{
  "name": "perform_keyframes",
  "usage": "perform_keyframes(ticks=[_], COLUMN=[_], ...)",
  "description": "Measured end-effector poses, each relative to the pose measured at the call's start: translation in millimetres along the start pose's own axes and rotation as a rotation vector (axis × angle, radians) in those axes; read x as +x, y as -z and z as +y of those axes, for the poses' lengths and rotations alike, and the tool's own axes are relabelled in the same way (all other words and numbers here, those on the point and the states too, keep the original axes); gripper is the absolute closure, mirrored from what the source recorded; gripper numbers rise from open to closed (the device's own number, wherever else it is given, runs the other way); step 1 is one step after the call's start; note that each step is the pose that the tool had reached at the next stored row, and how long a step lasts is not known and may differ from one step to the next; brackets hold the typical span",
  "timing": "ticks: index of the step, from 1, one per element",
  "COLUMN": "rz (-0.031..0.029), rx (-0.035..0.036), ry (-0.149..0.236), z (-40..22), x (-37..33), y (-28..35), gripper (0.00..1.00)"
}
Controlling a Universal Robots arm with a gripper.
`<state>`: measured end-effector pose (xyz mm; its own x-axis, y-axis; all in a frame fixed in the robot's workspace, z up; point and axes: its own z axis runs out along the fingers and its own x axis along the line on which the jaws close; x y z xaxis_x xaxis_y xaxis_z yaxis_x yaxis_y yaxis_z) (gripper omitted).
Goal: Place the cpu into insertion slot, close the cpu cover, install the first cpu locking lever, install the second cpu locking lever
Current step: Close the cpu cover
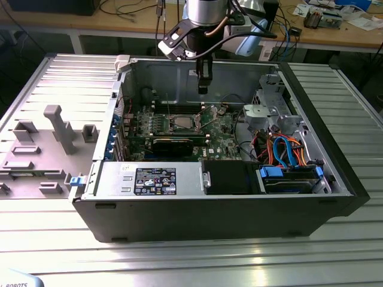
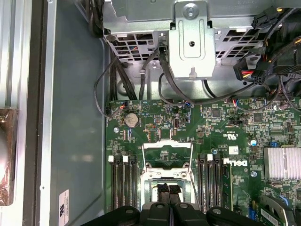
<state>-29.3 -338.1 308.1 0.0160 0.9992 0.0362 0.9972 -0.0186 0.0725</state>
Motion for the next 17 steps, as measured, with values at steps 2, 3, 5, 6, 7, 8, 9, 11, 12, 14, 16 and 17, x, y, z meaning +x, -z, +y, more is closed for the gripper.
perform_keyframes(ticks=[2,3,5,6,7,8,9,11,12,14,16,17], rz=[0.0,0.0,0.0,0.0,-0.0001,0.0,0.0,0.0,0.0,0.0,0.0,-0.0001], rx=[0.0,-0.0001,0.0,0.0,0.0001,0.0001,0.0,0.0,0.0,0.0,0.0,0.0], ry=[0.0,0.0,0.0,0.0,0.0,0.0,0.0,0.0,0.0,0.0,0.0,0.0], z=[0.3,0.4,0.9,1.2,1.7,2.3,3.1,3.7,3.9,3.9,3.9,3.9], x=[0.0,0.0,0.0,0.0,0.0,0.0,0.1,0.1,0.1,0.1,0.1,0.1], y=[0.0,0.0,-0.1,-0.1,-0.1,-0.2,-0.2,-0.3,-0.3,-0.4,-0.6,-0.5], gripper=[0.89,0.89,0.89,0.89,0.89,0.89,0.89,0.89,0.89,0.89,0.89,0.89])
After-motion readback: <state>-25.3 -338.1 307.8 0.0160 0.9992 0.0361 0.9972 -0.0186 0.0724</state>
